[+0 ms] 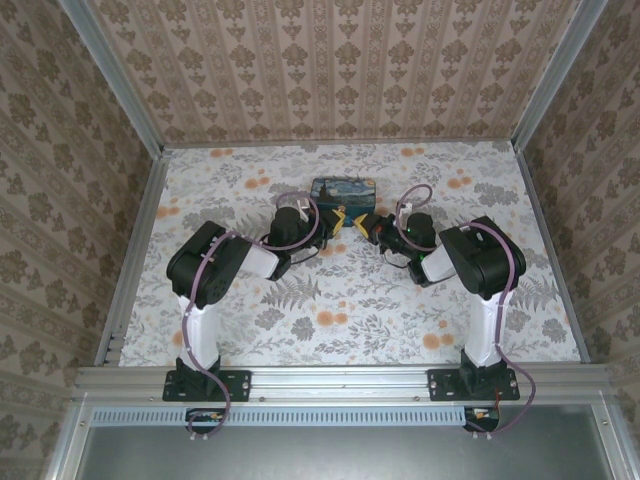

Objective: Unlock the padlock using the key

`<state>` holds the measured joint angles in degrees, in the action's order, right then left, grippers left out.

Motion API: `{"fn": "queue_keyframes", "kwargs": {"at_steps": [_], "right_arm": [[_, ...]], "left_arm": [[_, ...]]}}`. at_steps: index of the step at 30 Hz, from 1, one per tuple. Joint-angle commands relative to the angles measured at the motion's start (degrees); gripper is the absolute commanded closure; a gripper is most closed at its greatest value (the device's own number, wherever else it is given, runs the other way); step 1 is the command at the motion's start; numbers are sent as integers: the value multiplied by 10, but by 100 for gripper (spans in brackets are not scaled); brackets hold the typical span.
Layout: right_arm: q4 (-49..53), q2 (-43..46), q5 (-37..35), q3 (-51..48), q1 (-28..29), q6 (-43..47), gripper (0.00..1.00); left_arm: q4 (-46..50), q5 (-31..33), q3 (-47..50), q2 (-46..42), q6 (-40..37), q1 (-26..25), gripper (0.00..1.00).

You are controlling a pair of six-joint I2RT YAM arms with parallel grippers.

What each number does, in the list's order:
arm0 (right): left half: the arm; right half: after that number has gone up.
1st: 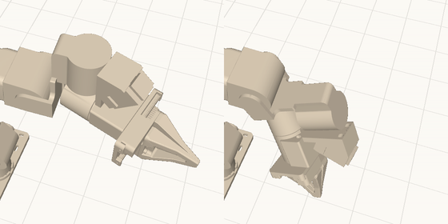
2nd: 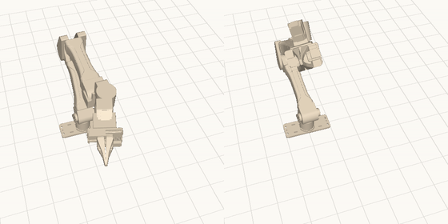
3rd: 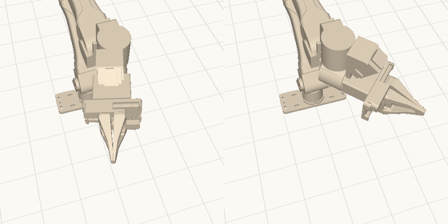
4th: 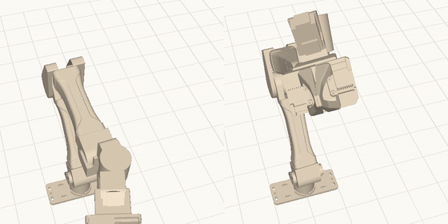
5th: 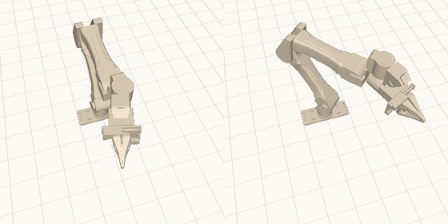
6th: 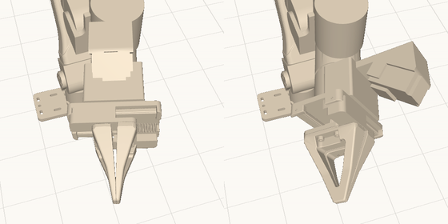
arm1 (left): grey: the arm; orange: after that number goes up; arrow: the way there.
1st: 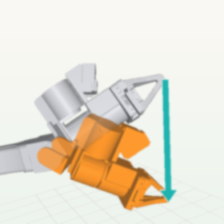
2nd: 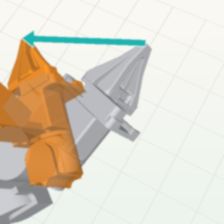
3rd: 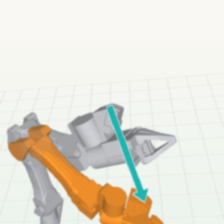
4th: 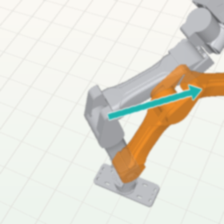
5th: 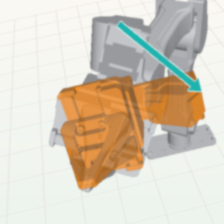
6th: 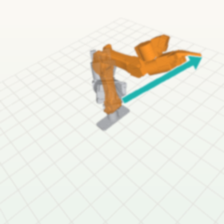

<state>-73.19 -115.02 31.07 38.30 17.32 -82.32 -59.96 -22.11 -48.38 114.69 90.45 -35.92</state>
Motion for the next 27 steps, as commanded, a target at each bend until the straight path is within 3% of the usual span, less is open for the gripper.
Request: {"fn": "queue_keyframes", "kwargs": {"at_steps": [1, 20, 27], "right_arm": [[-30, -14, 61, 38, 8, 20, 100], [64, -31, 125, 123, -18, 87, 100], [7, -56, 137, 111, -14, 38, 100]], "left_arm": [[-48, -125, -10, -2, 1, -47, 100], [-40, -172, -6, 10, -20, -48, 100], [-41, -174, -16, 18, -20, -48, 100]]}}
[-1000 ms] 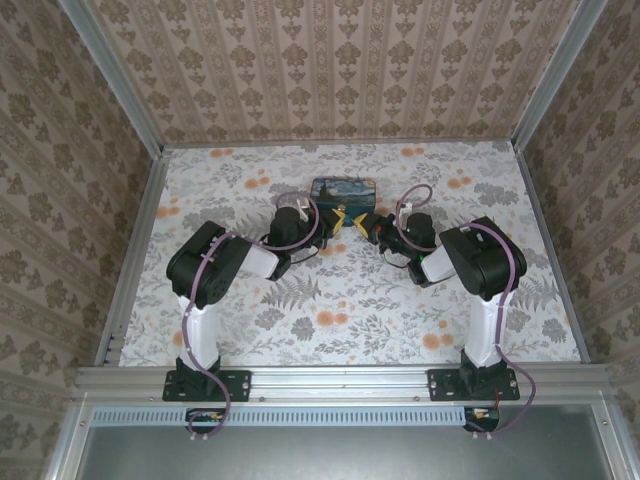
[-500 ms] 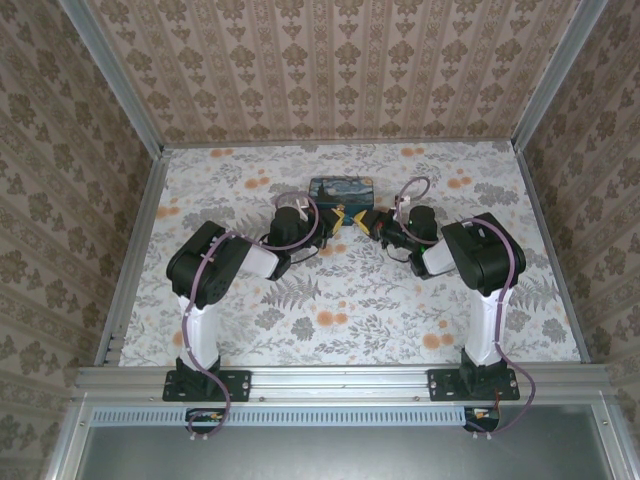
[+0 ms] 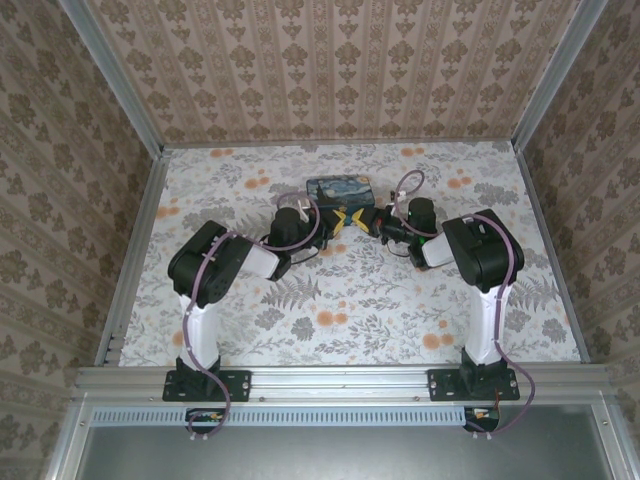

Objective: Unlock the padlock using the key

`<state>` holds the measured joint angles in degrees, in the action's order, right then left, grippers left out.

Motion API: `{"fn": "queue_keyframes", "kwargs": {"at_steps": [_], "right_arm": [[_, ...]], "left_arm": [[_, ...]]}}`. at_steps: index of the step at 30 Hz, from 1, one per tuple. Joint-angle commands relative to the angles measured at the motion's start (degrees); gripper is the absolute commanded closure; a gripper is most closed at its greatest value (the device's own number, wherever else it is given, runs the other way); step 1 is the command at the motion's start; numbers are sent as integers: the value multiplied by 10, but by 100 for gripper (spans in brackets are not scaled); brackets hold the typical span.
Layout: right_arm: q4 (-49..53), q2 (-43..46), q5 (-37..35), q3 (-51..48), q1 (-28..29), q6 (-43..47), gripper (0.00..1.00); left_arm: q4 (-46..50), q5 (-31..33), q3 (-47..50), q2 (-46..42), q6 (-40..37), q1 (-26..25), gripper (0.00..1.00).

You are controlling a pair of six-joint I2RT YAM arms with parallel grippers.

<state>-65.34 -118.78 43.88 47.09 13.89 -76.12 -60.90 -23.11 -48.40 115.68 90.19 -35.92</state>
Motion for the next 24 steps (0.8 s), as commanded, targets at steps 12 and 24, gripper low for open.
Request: {"fn": "queue_keyframes", "kwargs": {"at_steps": [12, 24], "right_arm": [[14, 42, 9, -18, 8, 35, 56], [111, 113, 9, -117, -5, 131, 38]], "left_arm": [[-13, -107, 15, 7, -37, -26, 100], [15, -113, 19, 11, -60, -3, 100]]}}
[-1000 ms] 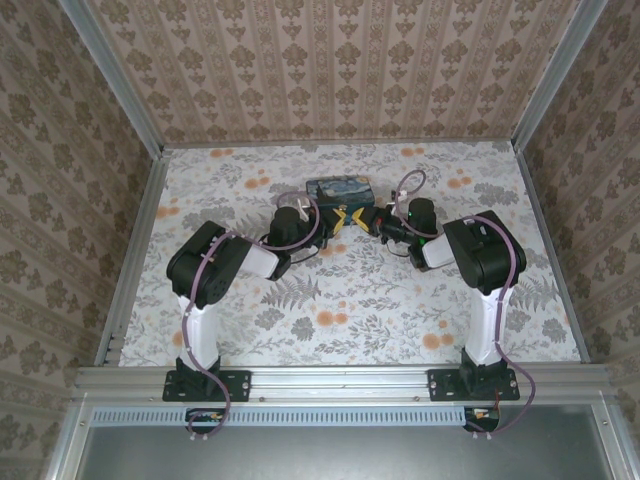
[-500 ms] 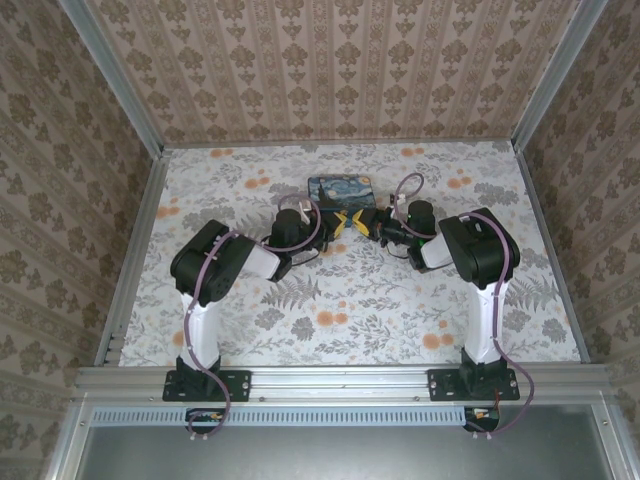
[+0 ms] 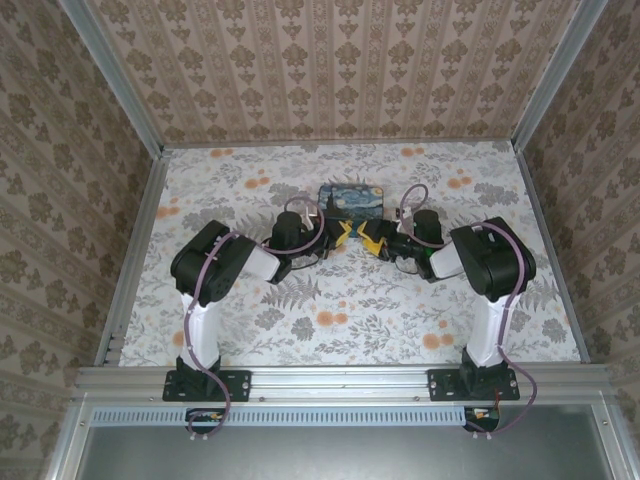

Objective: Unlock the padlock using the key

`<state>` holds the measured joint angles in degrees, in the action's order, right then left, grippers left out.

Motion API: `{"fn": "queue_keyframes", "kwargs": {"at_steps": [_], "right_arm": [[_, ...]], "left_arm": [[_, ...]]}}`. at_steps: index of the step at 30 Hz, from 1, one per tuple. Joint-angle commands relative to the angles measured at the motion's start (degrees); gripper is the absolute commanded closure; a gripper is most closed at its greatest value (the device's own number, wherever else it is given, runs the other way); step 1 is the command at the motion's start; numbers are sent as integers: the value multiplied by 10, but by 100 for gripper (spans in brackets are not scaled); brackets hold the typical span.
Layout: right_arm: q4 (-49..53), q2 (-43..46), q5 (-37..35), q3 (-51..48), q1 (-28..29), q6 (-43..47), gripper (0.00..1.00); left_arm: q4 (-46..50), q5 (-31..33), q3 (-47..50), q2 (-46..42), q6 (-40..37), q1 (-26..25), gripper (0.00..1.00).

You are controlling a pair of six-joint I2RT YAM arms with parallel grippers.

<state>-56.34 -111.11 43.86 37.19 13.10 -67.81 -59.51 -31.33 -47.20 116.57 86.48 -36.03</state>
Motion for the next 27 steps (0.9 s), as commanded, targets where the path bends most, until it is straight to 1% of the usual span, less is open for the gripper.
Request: {"fn": "queue_keyframes", "kwargs": {"at_steps": [1, 6, 9, 11, 13, 16, 19, 21, 23, 27], "right_arm": [[32, 47, 8, -27, 2, 57, 38], [97, 99, 7, -43, 2, 110, 38], [197, 144, -7, -28, 8, 187, 41], [310, 184, -43, -5, 23, 276, 43], [408, 213, -96, 20, 46, 359, 43], [503, 243, -185, 46, 84, 460, 45], [533, 259, -269, 50, 117, 523, 46], [538, 263, -308, 49, 129, 549, 48], [548, 263, -333, 55, 137, 575, 49], [565, 253, -369, 67, 159, 631, 53]], "left_arm": [[2, -31, 8, 3, -24, 1, 100], [15, -34, 11, 2, -36, 10, 100], [23, -38, 11, 2, -37, 14, 100], [29, -42, 9, 1, -36, 15, 100], [40, -46, 7, -2, -38, 15, 100], [54, -50, 2, -8, -39, 16, 100], [67, -51, -4, -12, -36, 16, 100], [77, -51, -8, -16, -34, 16, 100], [90, -71, -11, -21, -33, 16, 100], [116, -79, -18, -33, -37, 16, 100]]}}
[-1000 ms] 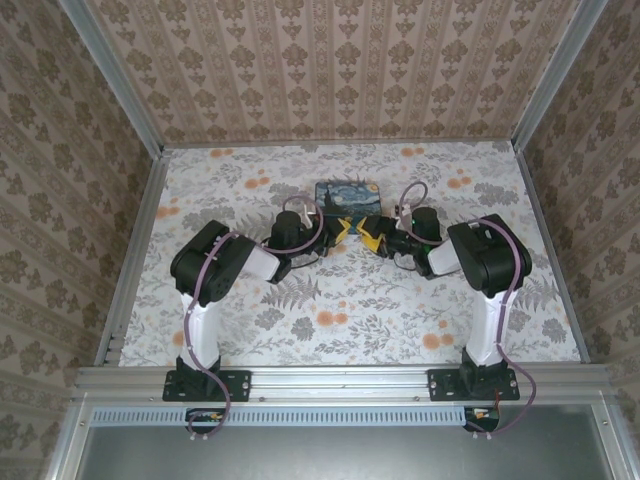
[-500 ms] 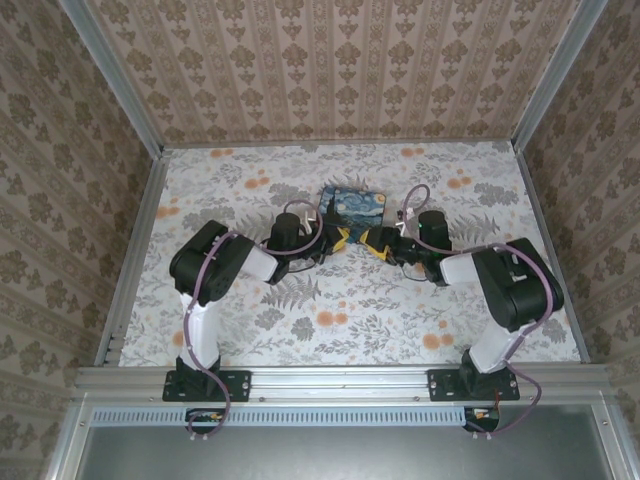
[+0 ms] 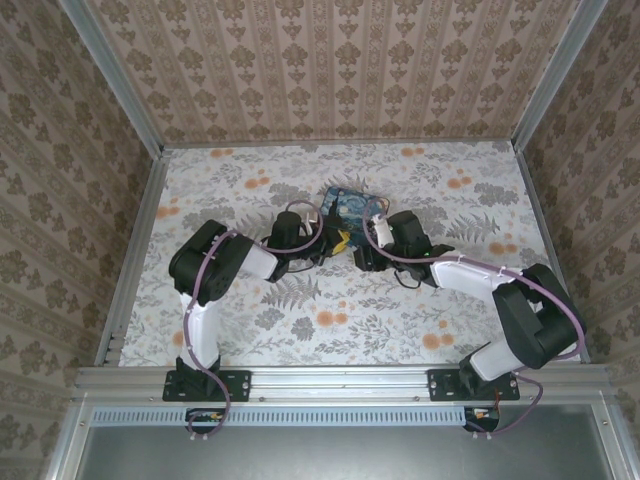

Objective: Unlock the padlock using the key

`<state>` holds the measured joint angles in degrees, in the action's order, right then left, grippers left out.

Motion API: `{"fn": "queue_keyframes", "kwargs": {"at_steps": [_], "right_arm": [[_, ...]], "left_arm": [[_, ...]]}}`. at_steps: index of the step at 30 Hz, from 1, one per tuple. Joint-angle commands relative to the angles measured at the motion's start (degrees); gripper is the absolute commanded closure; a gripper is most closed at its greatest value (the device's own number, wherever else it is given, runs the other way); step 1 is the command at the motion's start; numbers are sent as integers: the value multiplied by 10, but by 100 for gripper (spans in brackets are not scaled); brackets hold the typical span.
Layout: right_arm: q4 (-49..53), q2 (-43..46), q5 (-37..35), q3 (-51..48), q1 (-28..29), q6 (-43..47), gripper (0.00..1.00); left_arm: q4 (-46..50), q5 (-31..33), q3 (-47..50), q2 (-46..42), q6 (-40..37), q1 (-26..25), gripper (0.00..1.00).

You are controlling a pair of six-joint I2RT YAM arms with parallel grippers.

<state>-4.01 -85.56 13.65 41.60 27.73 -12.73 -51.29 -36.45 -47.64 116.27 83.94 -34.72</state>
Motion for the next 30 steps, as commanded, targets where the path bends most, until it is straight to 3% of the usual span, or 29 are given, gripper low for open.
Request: {"fn": "queue_keyframes", "kwargs": {"at_steps": [1, 22, 30], "right_arm": [[43, -6, -76, 25, 18, 92, 53], [38, -93, -164, 78, 66, 148, 59], [31, -117, -222, 93, 66, 144, 67]], "left_arm": [[39, -29, -16, -31, -12, 3, 100], [62, -40, -22, -48, -4, -2, 100], [60, -41, -21, -50, 0, -7, 100]]}}
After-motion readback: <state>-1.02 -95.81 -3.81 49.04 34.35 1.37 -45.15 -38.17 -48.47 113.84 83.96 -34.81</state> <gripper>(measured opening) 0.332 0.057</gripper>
